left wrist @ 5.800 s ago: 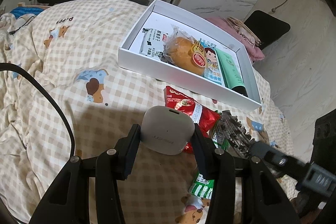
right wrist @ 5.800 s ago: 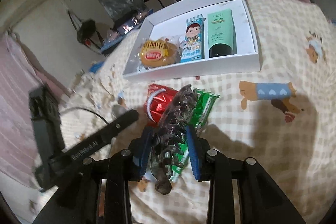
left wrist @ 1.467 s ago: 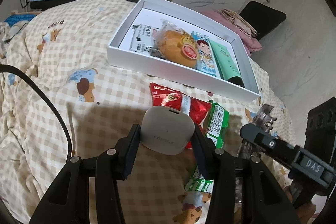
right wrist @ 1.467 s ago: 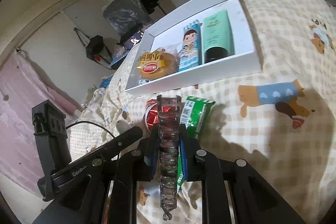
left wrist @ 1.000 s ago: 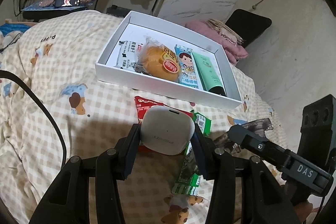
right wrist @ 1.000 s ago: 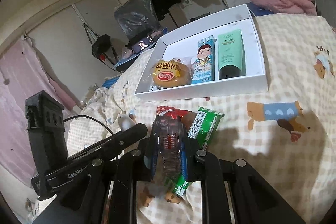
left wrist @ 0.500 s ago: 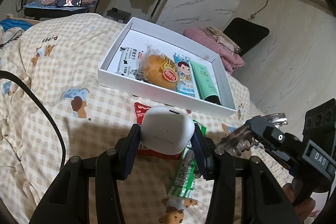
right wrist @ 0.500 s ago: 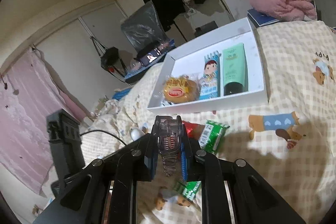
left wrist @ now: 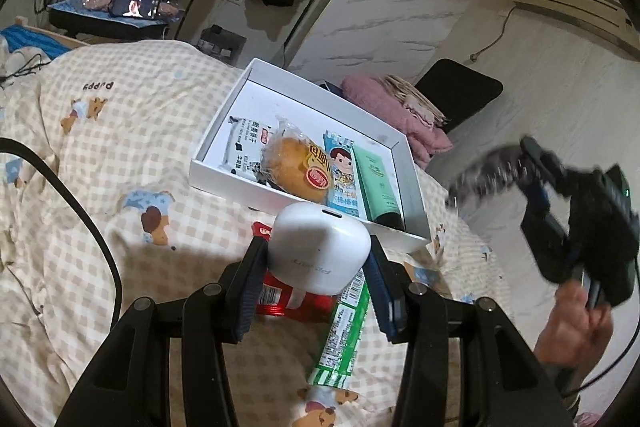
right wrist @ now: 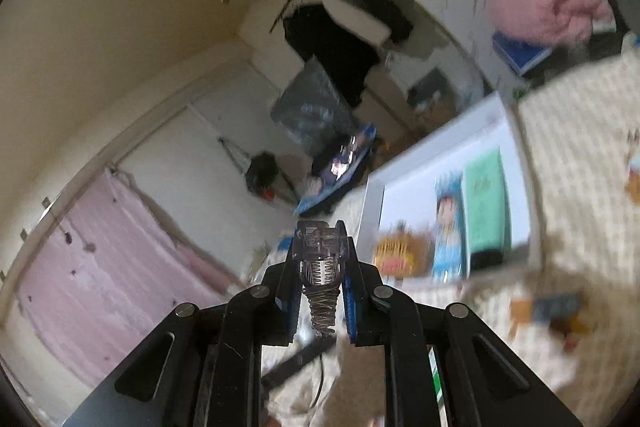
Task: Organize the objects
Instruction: 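Carry the white case and comb over the white tray with both tools, then lower the comb and white case into the tray and open both tools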
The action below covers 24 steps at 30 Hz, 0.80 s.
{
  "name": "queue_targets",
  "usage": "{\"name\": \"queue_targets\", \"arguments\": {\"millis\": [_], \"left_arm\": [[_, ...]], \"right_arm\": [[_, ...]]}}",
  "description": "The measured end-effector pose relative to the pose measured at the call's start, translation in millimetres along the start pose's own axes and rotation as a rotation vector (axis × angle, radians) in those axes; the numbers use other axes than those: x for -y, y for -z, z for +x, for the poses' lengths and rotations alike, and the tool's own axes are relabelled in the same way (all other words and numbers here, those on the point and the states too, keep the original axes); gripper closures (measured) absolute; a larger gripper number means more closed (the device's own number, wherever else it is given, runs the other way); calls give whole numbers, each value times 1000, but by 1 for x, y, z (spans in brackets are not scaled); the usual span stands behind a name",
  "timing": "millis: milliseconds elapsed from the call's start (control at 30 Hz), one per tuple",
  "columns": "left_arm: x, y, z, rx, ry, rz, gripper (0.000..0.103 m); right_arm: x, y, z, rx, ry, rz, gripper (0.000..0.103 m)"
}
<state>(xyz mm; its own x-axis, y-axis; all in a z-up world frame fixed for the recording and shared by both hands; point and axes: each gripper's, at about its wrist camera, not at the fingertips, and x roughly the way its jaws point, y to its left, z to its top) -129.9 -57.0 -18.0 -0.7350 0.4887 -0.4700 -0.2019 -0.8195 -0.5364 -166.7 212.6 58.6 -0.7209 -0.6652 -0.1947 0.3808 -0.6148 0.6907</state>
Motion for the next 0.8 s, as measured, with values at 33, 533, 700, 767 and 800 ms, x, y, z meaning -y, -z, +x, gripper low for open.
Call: {"name": "queue_targets", "arguments": {"millis": [33, 533, 700, 767, 800], "left_arm": [[0, -1, 0, 1, 1, 3, 51], [8, -20, 2, 28, -85, 58, 51], [9, -62, 25, 38, -118, 73, 51], [6, -75, 44, 28, -154, 85, 51], [3, -79, 50, 24, -165, 87, 51]], "right_arm": [[-2, -4, 2, 13, 9, -6, 84], [31, 7, 90, -107, 439, -169, 84], [37, 15, 103, -84, 445, -215, 85], [43, 17, 104, -42, 438, -212, 84], [45, 20, 103, -15, 424, -206, 84]]}}
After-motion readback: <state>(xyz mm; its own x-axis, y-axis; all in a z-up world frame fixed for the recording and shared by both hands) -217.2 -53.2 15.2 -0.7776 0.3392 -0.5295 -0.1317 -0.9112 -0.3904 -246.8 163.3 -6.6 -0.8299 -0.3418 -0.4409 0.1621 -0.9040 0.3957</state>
